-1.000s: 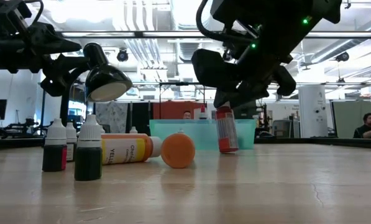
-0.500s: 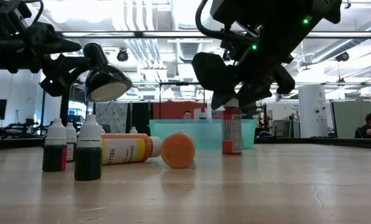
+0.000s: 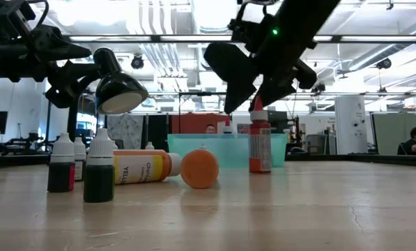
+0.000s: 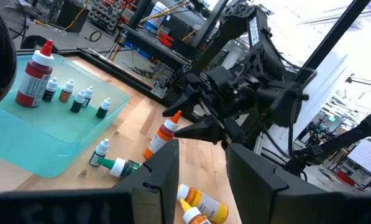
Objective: Pick & Place food coloring
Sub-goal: Put the big orange food coloring bottle into the bin
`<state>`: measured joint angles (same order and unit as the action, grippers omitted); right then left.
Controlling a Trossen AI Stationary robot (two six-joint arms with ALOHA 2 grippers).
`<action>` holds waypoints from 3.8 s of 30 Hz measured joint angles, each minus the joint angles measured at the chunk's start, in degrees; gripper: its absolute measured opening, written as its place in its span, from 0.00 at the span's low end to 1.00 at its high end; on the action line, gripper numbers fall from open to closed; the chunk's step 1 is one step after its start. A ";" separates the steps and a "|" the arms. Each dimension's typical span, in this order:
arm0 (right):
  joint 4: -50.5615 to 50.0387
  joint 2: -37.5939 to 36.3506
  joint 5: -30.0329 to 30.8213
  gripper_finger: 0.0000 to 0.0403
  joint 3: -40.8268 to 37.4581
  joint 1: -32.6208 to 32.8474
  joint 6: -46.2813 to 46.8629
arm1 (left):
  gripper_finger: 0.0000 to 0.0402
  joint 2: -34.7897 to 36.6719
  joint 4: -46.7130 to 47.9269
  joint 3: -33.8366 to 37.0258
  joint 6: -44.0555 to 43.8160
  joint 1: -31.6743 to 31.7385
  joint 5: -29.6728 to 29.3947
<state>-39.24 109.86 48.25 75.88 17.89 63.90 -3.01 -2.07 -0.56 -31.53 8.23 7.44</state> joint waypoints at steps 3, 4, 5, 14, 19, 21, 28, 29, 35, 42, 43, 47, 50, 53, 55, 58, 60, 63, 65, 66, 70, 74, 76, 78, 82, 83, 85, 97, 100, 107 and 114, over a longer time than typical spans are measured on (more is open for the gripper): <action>-5.48 -1.46 -4.02 0.65 0.62 -1.94 4.24 | 0.26 0.01 0.00 -0.01 0.02 0.00 0.00; -7.25 -2.03 -4.97 0.66 0.74 -2.69 5.58 | 0.26 0.00 0.00 -0.02 0.00 0.00 0.00; -8.95 -2.67 -6.04 0.66 0.74 -3.33 6.44 | 0.26 0.00 0.00 0.00 0.02 0.00 -0.01; -8.84 -4.98 -34.80 0.69 0.43 -12.98 -6.27 | 0.26 0.00 0.00 0.00 0.01 0.00 -0.01; -8.57 -4.87 -40.74 0.69 0.44 -15.47 -9.98 | 0.26 0.00 0.00 -0.02 0.02 -0.04 0.00; -8.86 -5.07 -41.03 0.69 0.50 -15.80 -11.17 | 0.26 0.00 0.00 0.00 0.00 -0.04 -0.02; -15.86 -5.63 -42.55 0.66 2.44 -16.17 -16.13 | 0.26 0.00 0.00 -0.02 0.02 -0.04 -0.02; -16.77 -5.63 -43.27 0.66 2.69 -16.19 -16.82 | 0.26 0.00 0.00 0.00 0.00 -0.04 0.00; -17.99 -5.63 -44.50 0.66 3.18 -16.17 -19.43 | 0.26 0.00 0.00 0.00 0.00 -0.04 -0.01; -17.99 -5.61 -45.73 0.66 3.21 -16.18 -20.66 | 0.26 0.00 0.00 0.00 0.02 -0.02 0.00; -17.99 -5.61 -45.73 0.66 3.21 -16.20 -20.70 | 0.26 0.00 0.00 0.00 0.02 0.02 0.00; -18.03 -5.61 -45.70 0.64 3.21 -16.22 -21.36 | 0.26 0.00 0.00 0.00 0.01 0.01 0.00; -18.14 -5.61 -45.70 0.61 3.21 -16.22 -22.67 | 0.26 0.00 0.00 -0.01 0.01 0.01 0.00; -18.90 -5.61 -45.70 0.59 3.21 -16.22 -23.17 | 0.26 0.00 0.00 0.00 0.00 0.00 0.00; -19.54 -5.61 -45.70 0.56 3.21 -16.19 -23.39 | 0.26 0.00 0.00 -0.01 0.00 0.00 0.00; -19.48 -5.61 -45.45 0.54 3.21 -16.17 -23.82 | 0.26 0.00 0.01 -0.02 0.00 0.00 0.00; -19.40 -5.61 -45.30 0.53 3.21 -16.17 -23.88 | 0.26 0.00 0.00 -0.02 0.00 0.00 0.00; -19.32 -5.61 -45.29 0.52 3.21 -16.17 -24.09 | 0.26 0.00 0.00 0.00 0.00 0.00 0.00; -19.32 -5.61 -45.29 0.52 3.21 -16.17 -24.13 | 0.26 0.00 0.00 -0.01 0.01 0.00 0.00; -19.32 -5.61 -45.29 0.52 3.21 -16.17 -24.13 | 0.26 0.00 0.00 -0.02 0.00 0.00 0.00; -19.51 -5.61 -45.31 0.46 3.27 -16.17 -24.13 | 0.26 0.00 0.00 -0.01 0.00 0.00 0.00; -19.67 -5.61 -45.72 0.36 3.80 -16.17 -24.65 | 0.26 0.00 0.00 -0.02 0.02 0.00 0.00; -20.13 -5.61 -46.07 0.31 4.31 -16.17 -25.26 | 0.26 0.00 0.00 -0.02 0.01 0.00 0.00; -20.09 -5.61 -46.82 0.28 4.78 -16.27 -25.84 | 0.26 0.00 0.00 -0.01 0.01 0.00 0.00; -20.38 -5.61 -46.63 0.26 6.71 -16.53 -26.74 | 0.26 0.00 0.00 0.00 0.01 0.00 -0.01; -20.42 -5.61 -46.45 0.26 7.48 -16.57 -26.82 | 0.26 0.00 0.00 -0.01 0.02 0.00 0.00; -20.93 -5.61 -45.01 0.26 9.41 -16.56 -26.84 | 0.26 0.00 0.00 -0.02 0.02 -0.02 0.00; -26.80 -5.61 -36.09 0.26 22.25 -19.89 -28.18 | 0.26 0.00 0.00 0.00 0.02 -0.04 0.00; -26.48 -5.61 -36.09 0.26 23.60 -22.39 -28.43 | 0.26 0.01 0.00 -0.01 0.01 -0.04 0.00; -25.10 -5.52 -36.22 0.26 24.30 -28.22 -30.50 | 0.26 0.02 0.00 0.00 0.00 -0.02 0.00; -21.24 -3.24 -38.06 0.26 24.34 -31.30 -34.23 | 0.26 0.02 0.00 0.00 0.01 0.01 -0.01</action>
<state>-60.48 106.62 10.19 100.22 -13.41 29.68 -2.98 -2.07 -0.56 -31.52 8.24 7.43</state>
